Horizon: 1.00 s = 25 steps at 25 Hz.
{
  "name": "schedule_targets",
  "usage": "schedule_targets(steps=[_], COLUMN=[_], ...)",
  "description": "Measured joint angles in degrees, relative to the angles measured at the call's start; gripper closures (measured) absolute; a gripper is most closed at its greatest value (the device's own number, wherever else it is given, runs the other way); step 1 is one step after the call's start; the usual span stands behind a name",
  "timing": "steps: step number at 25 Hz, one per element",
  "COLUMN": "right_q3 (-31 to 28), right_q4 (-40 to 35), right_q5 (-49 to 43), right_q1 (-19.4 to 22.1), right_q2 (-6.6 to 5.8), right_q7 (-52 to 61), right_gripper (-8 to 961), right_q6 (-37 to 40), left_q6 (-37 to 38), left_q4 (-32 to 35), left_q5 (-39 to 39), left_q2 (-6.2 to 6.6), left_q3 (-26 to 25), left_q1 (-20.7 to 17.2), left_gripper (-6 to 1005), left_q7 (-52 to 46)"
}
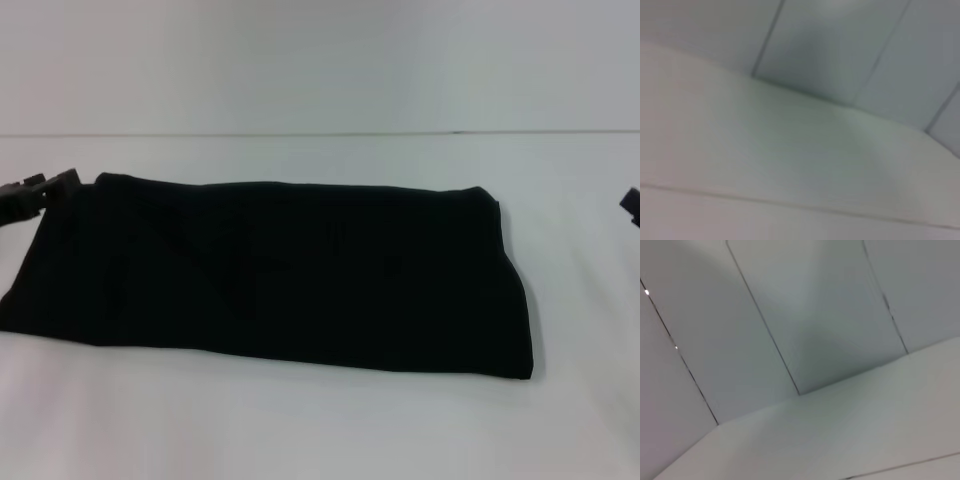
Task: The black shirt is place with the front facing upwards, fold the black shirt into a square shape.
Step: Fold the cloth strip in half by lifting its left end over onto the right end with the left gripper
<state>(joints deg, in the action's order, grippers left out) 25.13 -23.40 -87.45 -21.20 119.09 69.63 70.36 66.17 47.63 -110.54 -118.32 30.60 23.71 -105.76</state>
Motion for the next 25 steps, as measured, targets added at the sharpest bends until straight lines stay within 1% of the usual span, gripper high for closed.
schedule_targets(steps=[3, 7, 9, 11, 12, 14, 17, 19, 22, 25], right_q3=[0.43, 1.03, 1.45, 1.98, 2.35, 3.15, 4.47, 5.01, 5.09, 5.2], right_q4=[0.62, 0.71, 0.72, 0.73, 0.73, 0.73, 0.73, 0.75, 1.09, 1.34], right_q5=[-0.18, -0.43, -0.49, -0.51, -0.51, -0.51, -0.51, -0.51, -0.63, -1.1], right_q1=[-0.04, -0.41, -0.52, -0.63, -0.7, -0.83, -1.13, -1.23, -1.35, -1.51], right_q2=[-0.28, -0.24, -0.19, -0.15, -0.11, -0.02, 0.04, 0.1, 0.22, 0.27], right_q7=[-1.4, -2.8, -2.94, -2.98, -3.03, -3.15, -3.27, -3.46, -3.96, -4.2], right_gripper=[172, 172, 172, 173, 173, 173, 173, 173, 172, 172], right_q6=[0.82, 1.23, 1.24, 1.25, 1.25, 1.26, 1.27, 1.27, 1.2, 1.2], left_q6=[5.18, 10.34, 12.1, 13.45, 13.5, 13.93, 14.47, 14.38, 14.02, 12.46], left_q4=[4.21, 7.82, 7.81, 7.19, 7.14, 5.28, 3.43, 3.09, 2.47, 2.44], left_q5=[-5.4, -15.63, -19.2, -25.45, -25.82, -32.18, -38.18, -40.32, -41.09, -41.94], left_q2=[3.24, 6.89, 7.99, 9.15, 9.18, 10.08, 10.57, 10.34, 9.9, 9.04], left_q3=[0.65, 0.86, 0.9, 0.94, 0.94, 0.96, 0.99, 0.99, 1.5, 3.54], left_q1=[0.56, 2.64, 3.62, 5.7, 5.81, 8.12, 10.46, 11.49, 12.21, 12.34], left_gripper=[438, 437, 437, 437, 437, 437, 436, 436, 432, 426], left_q7=[-10.63, -21.62, -23.93, -26.45, -26.55, -28.03, -28.89, -28.92, -28.6, -28.51])
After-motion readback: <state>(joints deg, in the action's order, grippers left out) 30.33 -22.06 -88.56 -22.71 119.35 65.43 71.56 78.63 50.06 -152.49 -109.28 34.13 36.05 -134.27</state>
